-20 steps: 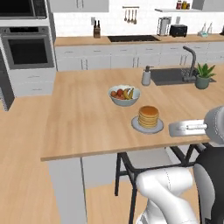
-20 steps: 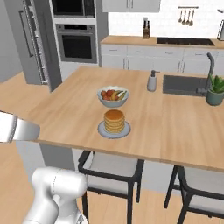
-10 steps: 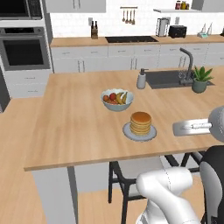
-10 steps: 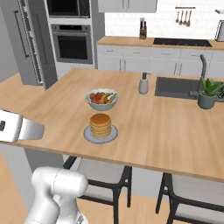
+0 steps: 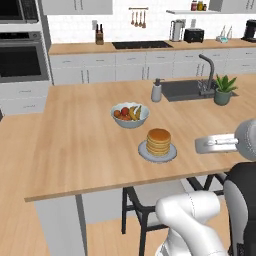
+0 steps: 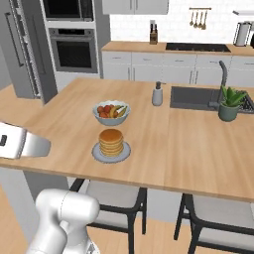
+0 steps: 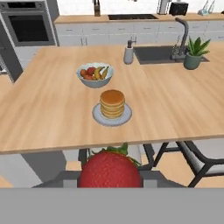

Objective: Take the strawberry from the fridge and place it on top of the pancake, located on the dining counter.

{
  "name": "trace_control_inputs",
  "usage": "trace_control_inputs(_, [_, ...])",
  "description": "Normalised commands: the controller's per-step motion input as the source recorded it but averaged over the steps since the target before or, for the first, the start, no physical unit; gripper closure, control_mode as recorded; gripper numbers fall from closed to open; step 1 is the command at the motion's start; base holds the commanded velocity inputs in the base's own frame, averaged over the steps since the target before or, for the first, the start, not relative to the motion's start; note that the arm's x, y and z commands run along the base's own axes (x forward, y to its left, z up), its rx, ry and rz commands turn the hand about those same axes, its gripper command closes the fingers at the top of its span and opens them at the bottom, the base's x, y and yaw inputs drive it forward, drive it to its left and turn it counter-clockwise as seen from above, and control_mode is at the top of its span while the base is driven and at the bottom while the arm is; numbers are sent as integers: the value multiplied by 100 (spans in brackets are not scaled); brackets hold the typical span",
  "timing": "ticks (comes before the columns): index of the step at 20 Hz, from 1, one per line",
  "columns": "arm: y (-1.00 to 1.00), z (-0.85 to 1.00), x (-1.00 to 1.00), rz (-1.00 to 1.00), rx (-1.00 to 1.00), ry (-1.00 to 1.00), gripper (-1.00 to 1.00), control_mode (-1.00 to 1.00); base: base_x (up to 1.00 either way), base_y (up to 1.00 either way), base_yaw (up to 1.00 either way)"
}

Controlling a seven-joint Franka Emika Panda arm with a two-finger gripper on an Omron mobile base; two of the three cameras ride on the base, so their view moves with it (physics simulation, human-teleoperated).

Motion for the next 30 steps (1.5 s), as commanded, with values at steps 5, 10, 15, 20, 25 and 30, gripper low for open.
trace_control_inputs(5, [-28,-5,100,18,7,25,100,-100,0,0,0])
trace_control_inputs(10, [-35,-39,69,15,5,9,100,-100,0,0,0])
trace_control_inputs(15, [-1,-43,53,0,-3,5,100,-100,0,0,0])
trace_control_inputs(20, [24,-22,63,-9,-12,10,100,-100,0,0,0])
trace_control_inputs(25, [13,-27,65,-10,-11,11,100,-100,0,0,0])
trace_control_inputs(30, [-1,-41,66,0,0,5,100,-100,0,0,0])
